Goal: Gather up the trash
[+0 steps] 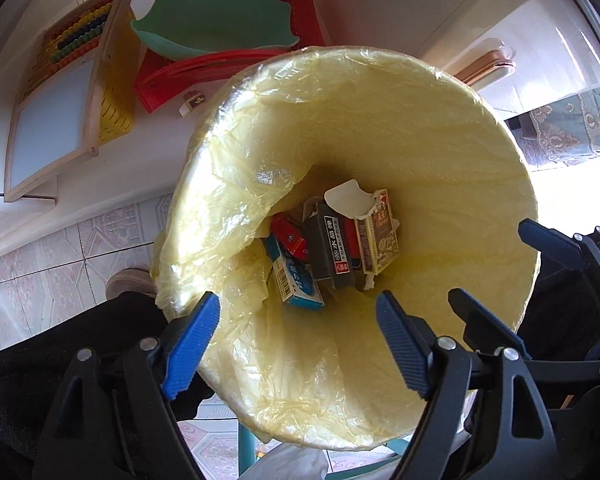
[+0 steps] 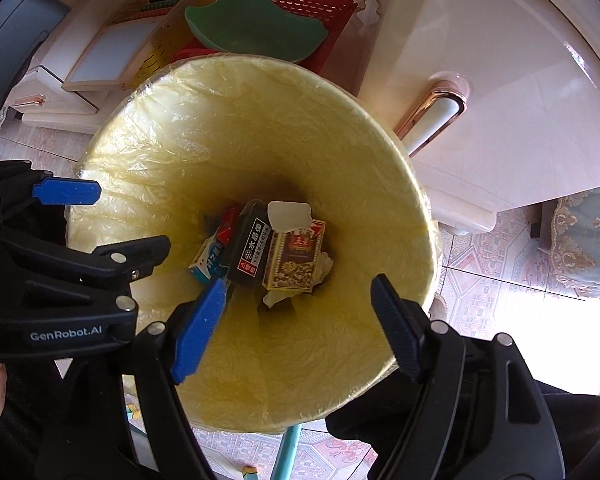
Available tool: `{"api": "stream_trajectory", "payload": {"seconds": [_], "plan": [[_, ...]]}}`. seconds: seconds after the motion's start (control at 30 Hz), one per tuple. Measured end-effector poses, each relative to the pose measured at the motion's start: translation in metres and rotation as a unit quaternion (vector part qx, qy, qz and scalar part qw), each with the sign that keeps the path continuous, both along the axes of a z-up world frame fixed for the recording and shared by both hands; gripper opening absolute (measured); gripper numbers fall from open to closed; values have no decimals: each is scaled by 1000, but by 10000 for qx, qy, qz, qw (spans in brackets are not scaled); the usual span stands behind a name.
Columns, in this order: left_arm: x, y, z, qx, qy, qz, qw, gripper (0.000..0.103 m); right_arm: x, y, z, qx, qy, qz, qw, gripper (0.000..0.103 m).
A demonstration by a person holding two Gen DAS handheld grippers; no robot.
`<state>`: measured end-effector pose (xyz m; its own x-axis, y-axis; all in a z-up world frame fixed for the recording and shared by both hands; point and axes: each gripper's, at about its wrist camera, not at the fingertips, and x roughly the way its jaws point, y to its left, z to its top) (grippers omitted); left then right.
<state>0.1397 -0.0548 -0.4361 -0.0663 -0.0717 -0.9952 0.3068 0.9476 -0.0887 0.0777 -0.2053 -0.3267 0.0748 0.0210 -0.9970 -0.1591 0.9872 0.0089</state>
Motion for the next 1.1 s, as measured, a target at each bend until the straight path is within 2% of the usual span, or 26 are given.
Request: {"api": "stream_trajectory", "payload": {"seconds": [0.13, 0.2, 0.4, 0.53, 0.67, 0.8, 0.87, 0.97, 1.1], "plan": [[-4, 5, 15, -26, -173, 151, 9997, 82, -4, -3, 15, 14, -179, -70, 9998, 79], [-9, 7, 29, 32, -398, 198, 9990, 82, -9, -5, 28, -14, -343, -120, 9993, 79], [-26, 8, 90, -25, -1161, 359, 9926, 89, -27, -15, 86, -30, -1091, -356, 9934, 88], [-38, 14, 133, -134, -1604, 572, 9853, 91, -41, -19, 129, -139, -1674, -480, 9846, 91], [-49, 13, 171, -173, -2064, 681, 9759, 92, -56, -18, 167, -258, -2214, -479, 9737, 93], [-64, 6, 206, -134, -2482, 634, 9665, 92, -67, -16, 197, -371, -2546, -476, 9652, 97], [-72, 4, 224, -107, -2728, 636, 9599, 92, -73, -19, 209, -558, -2690, -554, 9599, 97], [-80, 12, 255, -277, -3023, 809, 9494, 92, -84, -30, 225, -717, -2859, -760, 9525, 97], [-87, 27, 299, -524, -3405, 1127, 9320, 95, -95, -44, 262, -643, -3333, -1104, 9341, 97]]}}
